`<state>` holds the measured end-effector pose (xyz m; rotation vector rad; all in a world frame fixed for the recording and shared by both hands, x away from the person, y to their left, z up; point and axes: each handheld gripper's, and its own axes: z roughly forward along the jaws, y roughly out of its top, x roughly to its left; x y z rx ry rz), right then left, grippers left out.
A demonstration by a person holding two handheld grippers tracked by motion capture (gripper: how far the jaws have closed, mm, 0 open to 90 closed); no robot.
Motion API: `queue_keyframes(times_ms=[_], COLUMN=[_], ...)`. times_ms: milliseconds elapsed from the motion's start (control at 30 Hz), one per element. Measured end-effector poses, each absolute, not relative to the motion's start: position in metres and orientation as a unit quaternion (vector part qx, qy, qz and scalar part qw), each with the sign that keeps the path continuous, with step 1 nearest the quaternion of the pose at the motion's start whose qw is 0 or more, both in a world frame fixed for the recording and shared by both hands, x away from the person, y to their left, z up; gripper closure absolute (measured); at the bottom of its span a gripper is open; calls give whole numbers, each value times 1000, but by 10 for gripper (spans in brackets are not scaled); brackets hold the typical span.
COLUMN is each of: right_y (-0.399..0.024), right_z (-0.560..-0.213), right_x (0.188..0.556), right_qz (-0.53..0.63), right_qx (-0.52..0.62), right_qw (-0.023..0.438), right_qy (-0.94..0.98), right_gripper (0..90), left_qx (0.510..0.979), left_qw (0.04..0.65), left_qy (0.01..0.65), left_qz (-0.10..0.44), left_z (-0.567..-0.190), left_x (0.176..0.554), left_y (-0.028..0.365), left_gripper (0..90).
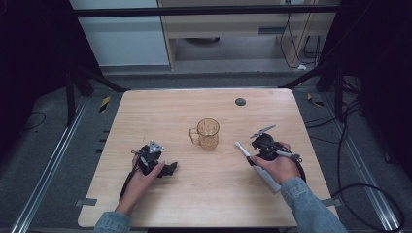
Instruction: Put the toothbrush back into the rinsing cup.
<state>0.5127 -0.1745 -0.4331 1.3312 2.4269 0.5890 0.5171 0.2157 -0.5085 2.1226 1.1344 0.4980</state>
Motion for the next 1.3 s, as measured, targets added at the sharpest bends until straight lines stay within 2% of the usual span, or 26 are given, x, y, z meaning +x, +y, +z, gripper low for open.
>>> queue_keyframes(times_ms=[333, 800, 1300], right_y=[-176, -168, -175], right_z=[-432, -447, -463], right_x=[515, 520, 520], right_qz=[195, 175, 151], right_qx=[460, 464, 469], right_qw=[146, 124, 104], right_qy=[854, 860, 864], right_gripper=[430, 428, 504], left_qx=[814, 814, 814], left_qw=[335, 335, 335], left_qy=[435, 434, 434], left_qz=[191, 191, 191], left_z=[-509, -509, -508], left_x=[517, 517, 517], left_y=[216, 216, 216], left_gripper=[0, 0, 0])
